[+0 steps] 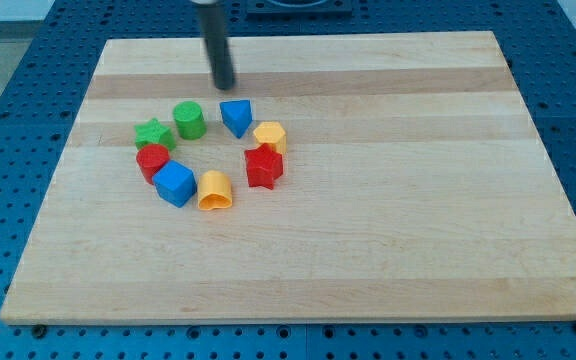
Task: Move the blue triangle close to green circle
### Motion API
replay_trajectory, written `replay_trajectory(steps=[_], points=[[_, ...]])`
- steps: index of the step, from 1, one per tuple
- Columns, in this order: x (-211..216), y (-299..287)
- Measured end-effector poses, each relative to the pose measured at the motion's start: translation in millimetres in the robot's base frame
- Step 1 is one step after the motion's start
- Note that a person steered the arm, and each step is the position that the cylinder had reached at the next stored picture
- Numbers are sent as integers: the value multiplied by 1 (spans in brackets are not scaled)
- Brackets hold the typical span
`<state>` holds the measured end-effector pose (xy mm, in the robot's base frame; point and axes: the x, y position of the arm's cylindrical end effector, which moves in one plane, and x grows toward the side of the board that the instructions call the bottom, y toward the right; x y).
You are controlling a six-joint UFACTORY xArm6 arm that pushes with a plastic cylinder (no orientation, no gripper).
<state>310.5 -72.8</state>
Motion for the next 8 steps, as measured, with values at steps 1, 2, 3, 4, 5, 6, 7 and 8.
replay_trajectory(steps=[1, 2, 3, 4, 5, 6, 7, 8], points=[[17, 52], [46, 21], [64, 16], [67, 26], [47, 71], [38, 38], [55, -12], [53, 4]])
